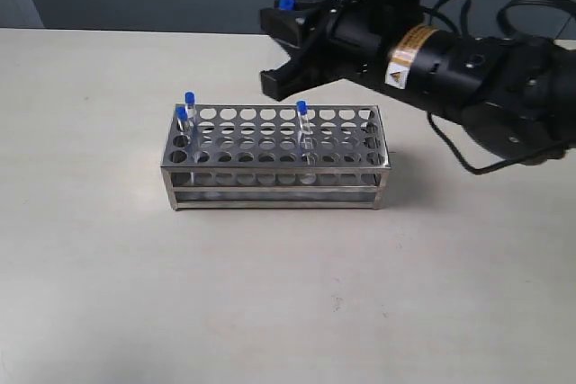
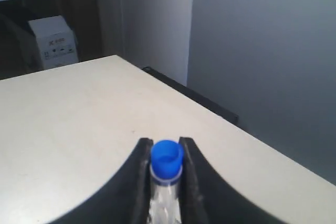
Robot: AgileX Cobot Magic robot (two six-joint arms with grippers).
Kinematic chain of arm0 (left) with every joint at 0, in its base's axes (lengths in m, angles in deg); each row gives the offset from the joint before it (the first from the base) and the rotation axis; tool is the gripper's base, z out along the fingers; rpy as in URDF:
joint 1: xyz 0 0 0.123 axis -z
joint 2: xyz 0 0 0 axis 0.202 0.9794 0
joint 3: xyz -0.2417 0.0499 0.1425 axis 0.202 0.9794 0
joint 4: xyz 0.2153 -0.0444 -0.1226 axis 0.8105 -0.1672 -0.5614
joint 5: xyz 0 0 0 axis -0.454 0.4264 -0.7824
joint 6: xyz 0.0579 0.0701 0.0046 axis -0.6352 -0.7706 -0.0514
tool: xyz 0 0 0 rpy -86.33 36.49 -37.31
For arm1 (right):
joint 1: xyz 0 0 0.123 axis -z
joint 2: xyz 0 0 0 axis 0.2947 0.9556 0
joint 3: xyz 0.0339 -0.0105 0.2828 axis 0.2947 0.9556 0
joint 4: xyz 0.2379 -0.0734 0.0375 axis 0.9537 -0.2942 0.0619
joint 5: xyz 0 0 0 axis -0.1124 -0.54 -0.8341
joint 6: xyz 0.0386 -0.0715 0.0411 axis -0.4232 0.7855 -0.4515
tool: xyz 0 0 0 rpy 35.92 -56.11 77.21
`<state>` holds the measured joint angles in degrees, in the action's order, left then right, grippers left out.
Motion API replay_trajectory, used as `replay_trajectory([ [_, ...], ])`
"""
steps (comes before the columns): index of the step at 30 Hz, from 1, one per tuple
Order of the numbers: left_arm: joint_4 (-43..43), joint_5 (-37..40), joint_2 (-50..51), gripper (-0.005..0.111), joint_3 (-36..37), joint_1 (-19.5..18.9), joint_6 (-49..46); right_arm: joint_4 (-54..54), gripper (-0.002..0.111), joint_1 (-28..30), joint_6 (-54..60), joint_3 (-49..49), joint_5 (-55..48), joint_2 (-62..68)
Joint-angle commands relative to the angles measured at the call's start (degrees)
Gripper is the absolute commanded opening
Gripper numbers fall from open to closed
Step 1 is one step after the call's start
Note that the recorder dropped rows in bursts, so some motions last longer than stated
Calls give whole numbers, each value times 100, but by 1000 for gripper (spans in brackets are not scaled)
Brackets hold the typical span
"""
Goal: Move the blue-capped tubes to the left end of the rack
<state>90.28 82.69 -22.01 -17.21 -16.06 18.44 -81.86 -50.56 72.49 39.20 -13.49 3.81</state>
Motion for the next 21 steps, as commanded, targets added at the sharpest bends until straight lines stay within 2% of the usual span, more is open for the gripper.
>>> replay_trajectory([
  [1,-19,-32,-21,0,19,39,14,-303,0,-433,19,-719,32,760],
  [4,-19,-32,-21,0,19,39,14,-430,0,-666,5,-1273,-307,1297],
  [10,-19,-32,-21,0,19,39,14,-660,0,-930,-289,-1508,-409,1778],
  [21,-19,-32,-21,0,19,39,14,-660,0,-951,-289,-1821,-350,2271],
])
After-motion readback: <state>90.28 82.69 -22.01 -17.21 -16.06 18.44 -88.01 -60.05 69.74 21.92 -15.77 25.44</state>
